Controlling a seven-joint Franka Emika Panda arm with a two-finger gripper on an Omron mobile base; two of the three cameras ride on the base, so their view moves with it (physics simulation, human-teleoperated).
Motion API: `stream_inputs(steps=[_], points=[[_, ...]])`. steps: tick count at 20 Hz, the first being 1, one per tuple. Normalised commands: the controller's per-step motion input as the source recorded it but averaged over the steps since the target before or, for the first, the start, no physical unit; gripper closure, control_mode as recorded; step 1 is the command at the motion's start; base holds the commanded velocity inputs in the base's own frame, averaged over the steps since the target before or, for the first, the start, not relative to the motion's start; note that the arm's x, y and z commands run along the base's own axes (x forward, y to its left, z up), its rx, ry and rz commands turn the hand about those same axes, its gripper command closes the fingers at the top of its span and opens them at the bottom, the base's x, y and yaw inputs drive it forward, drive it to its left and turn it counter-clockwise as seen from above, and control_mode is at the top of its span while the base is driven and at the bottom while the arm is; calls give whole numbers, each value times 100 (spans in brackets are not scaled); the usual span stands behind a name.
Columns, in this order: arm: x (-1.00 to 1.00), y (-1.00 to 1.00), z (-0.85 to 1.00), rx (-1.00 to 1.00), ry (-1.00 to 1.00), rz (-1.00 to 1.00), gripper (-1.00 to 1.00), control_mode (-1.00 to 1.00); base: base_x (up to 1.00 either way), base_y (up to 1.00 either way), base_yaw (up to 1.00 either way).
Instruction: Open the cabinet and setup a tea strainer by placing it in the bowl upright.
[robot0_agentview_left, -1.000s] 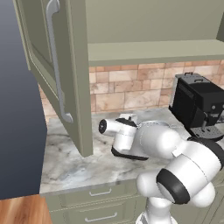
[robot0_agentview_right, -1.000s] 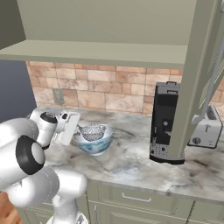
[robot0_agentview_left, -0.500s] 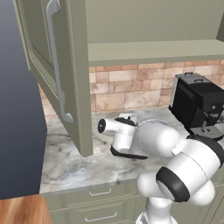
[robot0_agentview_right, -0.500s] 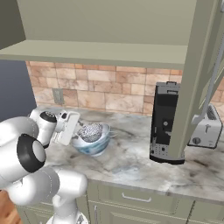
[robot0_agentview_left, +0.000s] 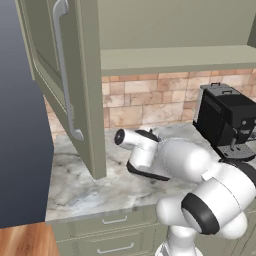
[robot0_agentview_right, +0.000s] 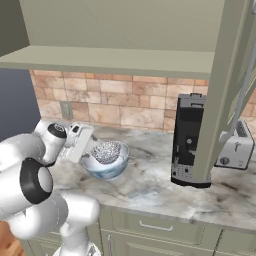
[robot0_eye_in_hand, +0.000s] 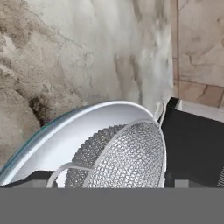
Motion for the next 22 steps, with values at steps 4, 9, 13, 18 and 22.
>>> stream_inputs(steps=[4, 9, 13, 18, 22], points=[[-33, -8, 31, 14, -3, 0, -100, -100, 0, 0, 0], [-32, -11, 24, 11, -9, 0, -100, -100, 0, 0, 0], [-22, -14, 29, 20, -4, 0, -100, -100, 0, 0, 0], [-27, -26, 40, 43, 1, -8, -100, -100, 0, 0, 0], [-39, -38, 35, 72, 5, -15, -100, -100, 0, 0, 0]])
